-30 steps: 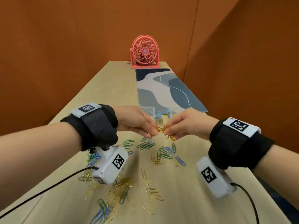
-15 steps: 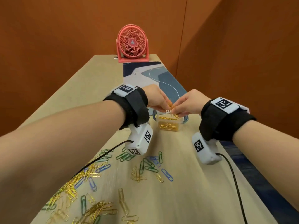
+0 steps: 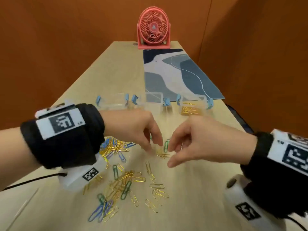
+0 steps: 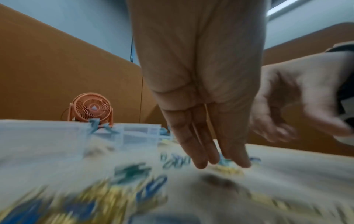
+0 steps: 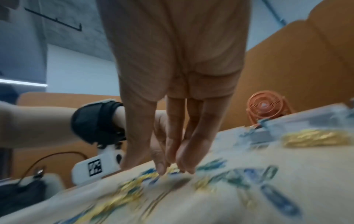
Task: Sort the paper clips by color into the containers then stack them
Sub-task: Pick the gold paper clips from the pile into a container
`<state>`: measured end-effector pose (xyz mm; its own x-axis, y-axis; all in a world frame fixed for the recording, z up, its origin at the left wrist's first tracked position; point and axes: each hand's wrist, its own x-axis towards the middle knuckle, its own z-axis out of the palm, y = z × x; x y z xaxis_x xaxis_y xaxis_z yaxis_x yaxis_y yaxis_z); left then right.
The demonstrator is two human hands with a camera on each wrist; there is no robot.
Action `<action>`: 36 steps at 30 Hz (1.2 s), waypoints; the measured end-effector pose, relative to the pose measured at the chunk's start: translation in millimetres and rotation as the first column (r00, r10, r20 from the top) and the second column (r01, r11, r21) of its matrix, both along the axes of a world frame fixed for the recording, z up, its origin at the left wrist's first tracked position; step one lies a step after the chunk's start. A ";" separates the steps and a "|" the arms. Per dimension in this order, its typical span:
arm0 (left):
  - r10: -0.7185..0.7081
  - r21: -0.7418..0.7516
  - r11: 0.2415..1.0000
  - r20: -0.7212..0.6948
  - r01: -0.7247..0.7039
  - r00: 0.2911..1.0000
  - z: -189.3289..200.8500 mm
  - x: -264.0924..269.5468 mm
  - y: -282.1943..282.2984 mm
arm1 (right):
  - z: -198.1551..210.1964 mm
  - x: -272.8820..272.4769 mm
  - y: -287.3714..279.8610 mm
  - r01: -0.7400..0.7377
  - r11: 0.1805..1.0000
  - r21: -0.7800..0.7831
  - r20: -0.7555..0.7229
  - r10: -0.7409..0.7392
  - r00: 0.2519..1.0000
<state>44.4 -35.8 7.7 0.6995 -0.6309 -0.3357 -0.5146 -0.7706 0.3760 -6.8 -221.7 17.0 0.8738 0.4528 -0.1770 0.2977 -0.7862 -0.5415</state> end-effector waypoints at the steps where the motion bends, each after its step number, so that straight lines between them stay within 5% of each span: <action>1: -0.040 0.017 0.999 -0.027 0.040 0.999 -8.6 -8.8 6.8 | -6.5 -11.4 7.6 -0.031 0.999 -0.041 -0.018 0.030 0.999; 7: -0.132 -0.092 0.987 -0.032 0.128 0.991 -30.0 -42.0 26.6 | -36.7 -41.0 38.3 -0.064 0.988 -0.141 -0.019 0.062 0.998; 11: -0.068 -0.121 0.991 -0.050 0.062 0.996 -29.0 -55.6 46.2 | -40.7 -42.5 41.8 -0.053 0.994 -0.095 -0.009 0.052 0.999; 16: 0.178 -0.138 0.977 0.089 -0.164 0.980 -34.7 -68.3 52.1 | -39.4 -40.4 39.8 -0.018 0.997 -0.070 -0.002 0.018 1.000; 28: 0.163 -0.205 0.965 -0.009 -0.161 0.987 -40.1 -79.3 33.1 | -41.1 -29.6 45.3 -0.016 0.996 -0.088 -0.176 0.001 0.984; 36: 0.220 -0.207 0.954 -0.009 -0.217 0.976 -34.8 -68.5 31.0 | -40.0 -25.1 35.0 -0.015 0.997 -0.075 -0.167 0.003 0.986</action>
